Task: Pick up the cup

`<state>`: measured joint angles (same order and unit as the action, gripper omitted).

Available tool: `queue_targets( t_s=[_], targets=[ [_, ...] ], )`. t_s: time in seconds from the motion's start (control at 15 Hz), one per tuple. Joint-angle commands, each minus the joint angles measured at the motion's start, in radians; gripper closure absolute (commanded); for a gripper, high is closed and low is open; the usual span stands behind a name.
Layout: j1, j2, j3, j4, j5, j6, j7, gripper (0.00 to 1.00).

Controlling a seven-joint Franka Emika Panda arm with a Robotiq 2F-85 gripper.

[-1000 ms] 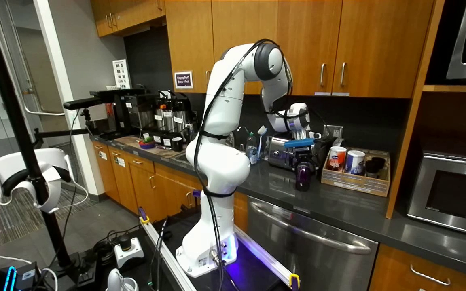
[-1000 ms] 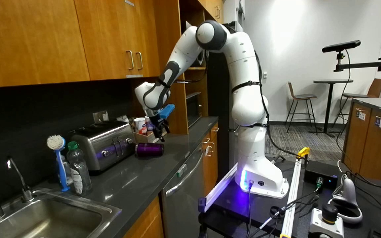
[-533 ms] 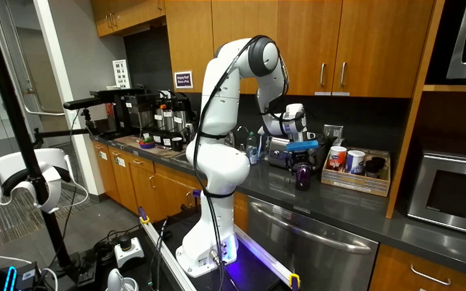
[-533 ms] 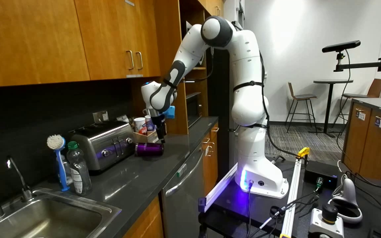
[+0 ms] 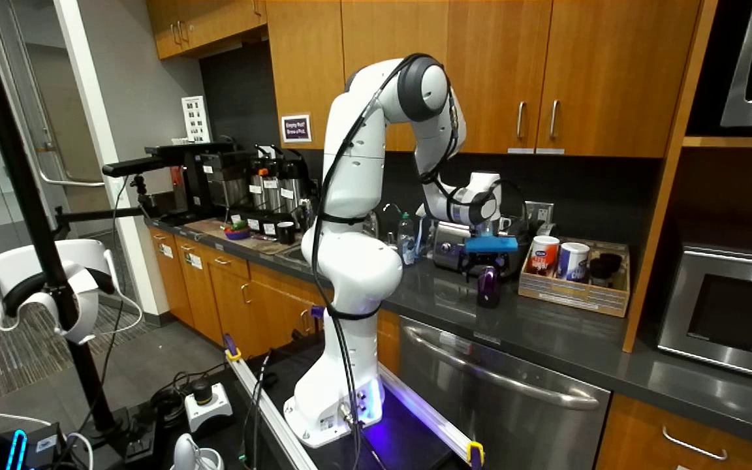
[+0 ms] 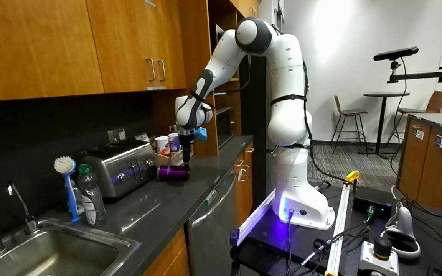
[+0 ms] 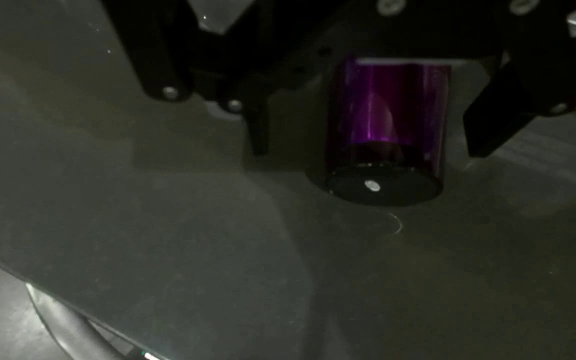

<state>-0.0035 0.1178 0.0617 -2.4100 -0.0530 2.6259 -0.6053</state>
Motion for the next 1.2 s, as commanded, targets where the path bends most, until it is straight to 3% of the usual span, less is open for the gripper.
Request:
queue_targets(
  t_s=[0.0, 0.07, 0.6, 0.8, 1.13],
  targets=[
    [0.01, -0.041, -0.005, -0.033, 0.029, -0.014, 0.182, 0.0],
    [-0.002, -0.001, 0.001, -0.003, 0.017, -0.004, 0.092, 0.0],
    [-0.002, 0.004, 0.001, -0.002, 0.015, -0.004, 0.106, 0.0],
    [0.011, 0.024, 0.033, 0.072, 0.055, 0.005, 0.074, 0.0],
    [0.048, 0.055, 0.059, 0.171, -0.019, -0.002, 0.113, 0.0]
  ],
)
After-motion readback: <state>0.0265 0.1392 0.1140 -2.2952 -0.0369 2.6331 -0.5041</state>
